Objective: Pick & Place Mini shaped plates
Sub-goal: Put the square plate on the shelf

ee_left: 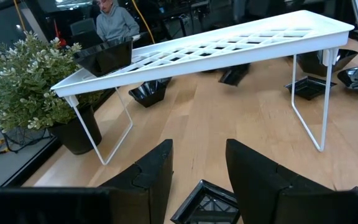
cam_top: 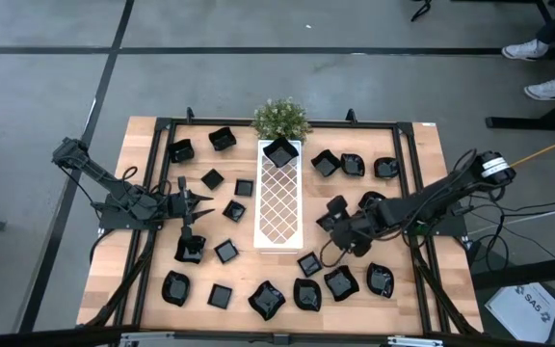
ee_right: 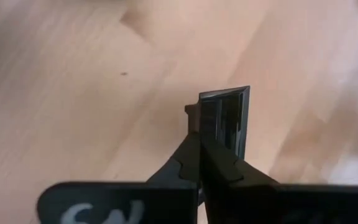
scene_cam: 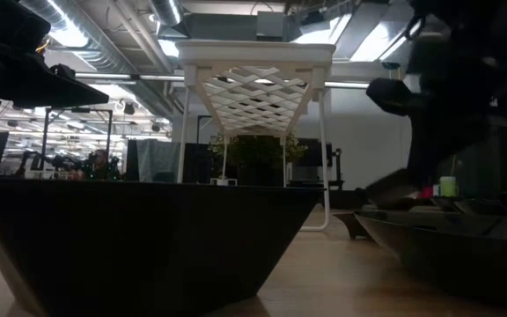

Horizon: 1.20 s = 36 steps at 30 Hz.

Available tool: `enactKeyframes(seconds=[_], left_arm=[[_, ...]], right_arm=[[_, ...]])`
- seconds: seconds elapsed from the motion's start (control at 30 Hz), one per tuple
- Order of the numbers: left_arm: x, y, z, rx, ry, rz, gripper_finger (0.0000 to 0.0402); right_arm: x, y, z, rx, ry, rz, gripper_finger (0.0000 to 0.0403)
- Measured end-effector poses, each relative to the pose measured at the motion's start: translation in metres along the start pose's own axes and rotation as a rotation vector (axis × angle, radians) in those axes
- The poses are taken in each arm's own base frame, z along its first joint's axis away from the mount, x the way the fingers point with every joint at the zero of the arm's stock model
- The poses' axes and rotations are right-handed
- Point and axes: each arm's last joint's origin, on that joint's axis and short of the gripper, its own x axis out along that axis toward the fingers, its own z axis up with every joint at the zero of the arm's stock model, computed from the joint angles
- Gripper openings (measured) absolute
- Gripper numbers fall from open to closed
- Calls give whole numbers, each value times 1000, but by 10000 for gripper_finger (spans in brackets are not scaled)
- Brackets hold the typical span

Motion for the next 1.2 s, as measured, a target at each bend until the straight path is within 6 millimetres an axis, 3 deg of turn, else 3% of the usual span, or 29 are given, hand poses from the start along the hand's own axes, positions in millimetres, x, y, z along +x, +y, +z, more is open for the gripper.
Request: enactKeyframes(seconds=[0.63, 1.0, 1.2], left_arm=[[0, 0, 0, 0, 0, 0, 143], [0, 0, 0, 0, 0, 0, 143], [0, 0, 0, 0, 0, 0, 143]], right_arm=[[-57, -52, 18, 335, 44, -85, 1], [-106, -82, 44, 355, -45, -199, 1], [-120, -91, 54, 168, -107, -237, 1]])
